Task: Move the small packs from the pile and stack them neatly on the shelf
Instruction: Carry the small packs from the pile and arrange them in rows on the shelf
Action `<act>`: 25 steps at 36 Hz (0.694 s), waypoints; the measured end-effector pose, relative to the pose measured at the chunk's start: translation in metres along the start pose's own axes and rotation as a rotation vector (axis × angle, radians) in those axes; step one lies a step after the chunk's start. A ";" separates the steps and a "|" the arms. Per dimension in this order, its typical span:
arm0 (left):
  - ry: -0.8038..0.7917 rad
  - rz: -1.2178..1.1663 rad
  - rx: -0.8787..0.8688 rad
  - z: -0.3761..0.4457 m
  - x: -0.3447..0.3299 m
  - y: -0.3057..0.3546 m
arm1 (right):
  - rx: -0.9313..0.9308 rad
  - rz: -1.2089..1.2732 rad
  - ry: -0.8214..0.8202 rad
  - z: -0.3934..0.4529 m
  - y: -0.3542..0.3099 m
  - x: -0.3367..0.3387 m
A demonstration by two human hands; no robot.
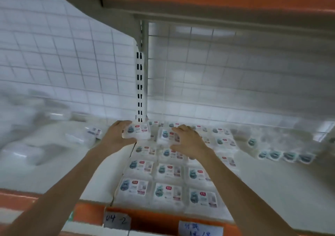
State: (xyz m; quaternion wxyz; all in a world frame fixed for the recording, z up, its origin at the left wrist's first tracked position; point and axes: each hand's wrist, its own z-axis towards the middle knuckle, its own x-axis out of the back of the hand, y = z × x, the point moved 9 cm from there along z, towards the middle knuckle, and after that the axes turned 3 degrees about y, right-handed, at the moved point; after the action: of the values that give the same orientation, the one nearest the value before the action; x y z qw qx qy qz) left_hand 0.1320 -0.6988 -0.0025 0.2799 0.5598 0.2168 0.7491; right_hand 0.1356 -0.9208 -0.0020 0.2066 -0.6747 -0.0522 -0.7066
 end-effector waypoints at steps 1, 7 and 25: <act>-0.002 -0.005 0.021 -0.001 0.000 -0.002 | 0.005 -0.023 0.003 0.001 0.002 -0.001; -0.023 -0.030 0.030 -0.001 -0.013 0.005 | 0.022 -0.049 0.075 0.001 0.019 -0.002; 0.015 -0.036 -0.007 0.006 -0.050 0.017 | -0.010 -0.009 0.265 -0.015 0.026 -0.010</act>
State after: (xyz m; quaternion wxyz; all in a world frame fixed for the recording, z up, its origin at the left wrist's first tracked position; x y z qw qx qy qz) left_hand 0.1459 -0.7446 -0.0260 0.2936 0.5492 0.2262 0.7490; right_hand 0.1314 -0.9469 -0.0183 0.2051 -0.5762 -0.0237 -0.7908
